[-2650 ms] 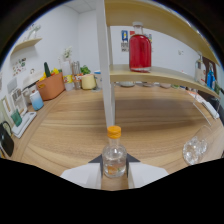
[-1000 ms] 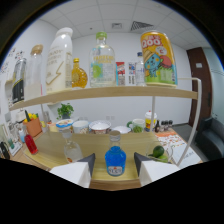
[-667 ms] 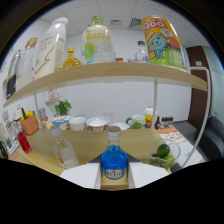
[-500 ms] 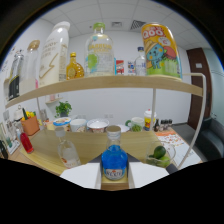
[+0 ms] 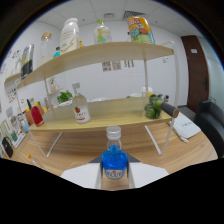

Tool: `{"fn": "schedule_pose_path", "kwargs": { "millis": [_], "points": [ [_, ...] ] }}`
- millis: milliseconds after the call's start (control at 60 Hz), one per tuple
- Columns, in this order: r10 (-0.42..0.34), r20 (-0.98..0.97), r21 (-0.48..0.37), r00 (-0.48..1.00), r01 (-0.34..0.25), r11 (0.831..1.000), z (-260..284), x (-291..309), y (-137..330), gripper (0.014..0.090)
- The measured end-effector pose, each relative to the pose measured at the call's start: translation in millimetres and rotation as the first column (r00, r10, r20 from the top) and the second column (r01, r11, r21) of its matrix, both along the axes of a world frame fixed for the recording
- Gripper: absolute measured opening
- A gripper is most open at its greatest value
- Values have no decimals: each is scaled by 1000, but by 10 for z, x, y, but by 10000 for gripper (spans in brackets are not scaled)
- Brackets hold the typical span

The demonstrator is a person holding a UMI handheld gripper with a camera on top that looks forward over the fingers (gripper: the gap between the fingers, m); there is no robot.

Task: Make me a cup of Mount Fuji.

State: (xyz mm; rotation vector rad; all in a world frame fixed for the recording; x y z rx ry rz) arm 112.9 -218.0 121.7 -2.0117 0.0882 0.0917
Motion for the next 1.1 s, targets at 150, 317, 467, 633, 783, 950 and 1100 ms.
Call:
{"fn": "schedule_pose_path", "kwargs": {
  "millis": [150,317,467,633,783,950,1100],
  "points": [
    [42,216,-40,975,-35,999,-213,-26,22,360],
    [137,599,-69,789,-119,990,-148,75,138,358],
    [225,869,-148,440,-203,968,-101,61,194,359],
    [279,960,-271,-12,-272,923,-95,-28,214,360],
    [280,900,-377,-336,-271,886,-96,-63,248,360],
    [278,849,-417,-450,-245,875,-72,-19,292,359],
    [281,897,-378,-340,-264,887,26,-27,254,359]
  ]
}}
